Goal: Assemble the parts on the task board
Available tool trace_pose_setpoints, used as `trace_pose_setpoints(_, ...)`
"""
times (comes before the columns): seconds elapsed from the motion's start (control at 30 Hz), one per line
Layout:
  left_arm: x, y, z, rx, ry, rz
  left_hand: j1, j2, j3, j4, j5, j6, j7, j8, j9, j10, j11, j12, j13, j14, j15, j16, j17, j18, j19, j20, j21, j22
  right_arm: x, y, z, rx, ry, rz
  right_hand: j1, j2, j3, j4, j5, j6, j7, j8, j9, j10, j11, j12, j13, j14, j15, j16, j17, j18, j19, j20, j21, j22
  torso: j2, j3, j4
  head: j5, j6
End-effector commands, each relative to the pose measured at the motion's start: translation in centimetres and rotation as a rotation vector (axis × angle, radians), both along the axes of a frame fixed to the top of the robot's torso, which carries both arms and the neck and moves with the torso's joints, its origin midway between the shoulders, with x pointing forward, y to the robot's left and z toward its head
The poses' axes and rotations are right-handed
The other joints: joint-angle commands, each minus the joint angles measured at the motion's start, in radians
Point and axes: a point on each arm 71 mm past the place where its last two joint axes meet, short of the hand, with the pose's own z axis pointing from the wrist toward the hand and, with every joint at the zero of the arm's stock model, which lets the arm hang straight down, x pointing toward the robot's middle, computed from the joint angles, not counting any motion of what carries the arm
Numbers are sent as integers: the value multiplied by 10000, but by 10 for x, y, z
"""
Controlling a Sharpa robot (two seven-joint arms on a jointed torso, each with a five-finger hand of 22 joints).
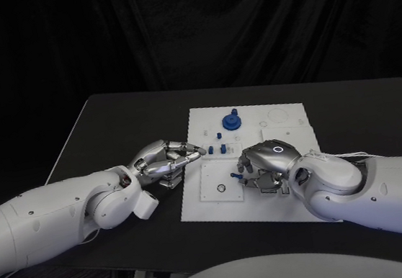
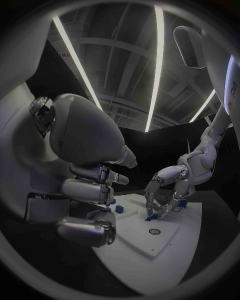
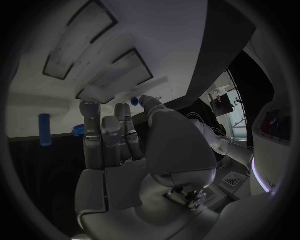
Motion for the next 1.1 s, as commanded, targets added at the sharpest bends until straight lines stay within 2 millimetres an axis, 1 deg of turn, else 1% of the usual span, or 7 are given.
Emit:
trace_pose_setpoints(0.03, -1, -2, 0, -161, 69, -96, 101, -30, 34, -3, 31, 19, 66, -2, -9, 1115, -5, -57, 2606, 1040, 31, 27, 2634, 184, -48, 52, -36, 2171, 0, 1, -2, 45, 31, 40, 116, -7, 172, -2, 231, 14, 7, -54, -59, -39, 9, -80, -51, -97, -12, 6, -18, -102, -82, -11, -64, 593, 1, 1, 1, -6, -1)
trace_pose_setpoints(0.23, -1, -2, 0, -163, 82, -112, 101, -30, 34, -3, 31, 19, 66, -2, -9, 1115, -5, -57, 2606, 1040, 31, 27, 2634, 184, -48, 52, -36, 2171, 1, 3, -4, -38, 79, 74, 214, -57, 518, -79, 667, 142, -19, -59, -140, 28, -12, -167, -125, -102, -33, 19, -18, -100, -89, -21, -46, 596, -4, 1, 6, -8, -1)
trace_pose_setpoints(0.4, -1, -3, 0, -168, 93, -132, 95, -36, 34, 1, 32, 10, 70, -9, -23, 1115, -2, -57, 2606, 1040, 33, 27, 2634, 184, -51, 53, -39, 2170, 1, 3, -6, -118, 146, 94, 432, -121, 977, -348, 916, 560, -141, 173, -65, 171, -107, -253, -208, -107, -104, 25, -31, -97, -88, -83, 2, 605, 1, 3, 5, 3, -1)
trace_pose_setpoints(0.67, -1, -3, -1, -172, 108, -157, 96, -36, 37, 1, 36, 9, 70, -10, -30, 1115, -1, -57, 2606, 1040, 35, 27, 2634, 186, -56, 54, -44, 2168, 0, 2, -5, 60, 54, 163, 481, -167, 1441, -713, 512, 1110, -403, 754, 375, 690, -316, -372, -349, -55, -279, 23, -64, -133, 19, -229, 254, 658, -5, 5, 13, 10, -1)
trace_pose_setpoints(0.9, -1, -5, -1, -175, 140, -199, 115, -26, 56, -10, 54, 12, 67, -11, -40, 1115, -3, -57, 2606, 1040, 36, 27, 2634, 187, -59, 55, -47, 2167, -1, 2, 3, 660, -218, 303, 566, -174, 1610, -901, 382, 1209, -476, 930, 562, 924, -402, -462, -415, 27, -356, 16, -86, -187, 185, -310, 564, 732, -3, 8, 4, 24, -1)
trace_pose_setpoints(1.03, -1, -8, -2, -190, 243, -333, 195, 4, 135, -65, 81, 20, 64, -13, -72, 1115, -7, -57, 2606, 1040, 35, 27, 2634, 193, -81, 57, -68, 2158, 1, 1, 16, 990, -486, 447, 474, -208, 1646, -913, 126, 1232, -517, 981, 662, 1110, -442, -532, -463, 89, -397, 2, -106, -217, 281, -355, 731, 767, -7, 15, 3, 52, -1)
trace_pose_setpoints(1.1, -2, -10, -3, -209, 298, -415, 216, 21, 167, -79, 85, 42, 61, -4, -81, 1115, -7, -57, 2606, 1040, 35, 27, 2634, 189, -67, 57, -56, 2164, 2, 0, 21, 1037, -564, 502, 468, -212, 1649, -914, 101, 1227, -518, 979, 667, 1120, -444, -540, -467, 85, -399, -4, -128, -219, 283, -357, 735, 767, -6, 15, 3, 55, -1)
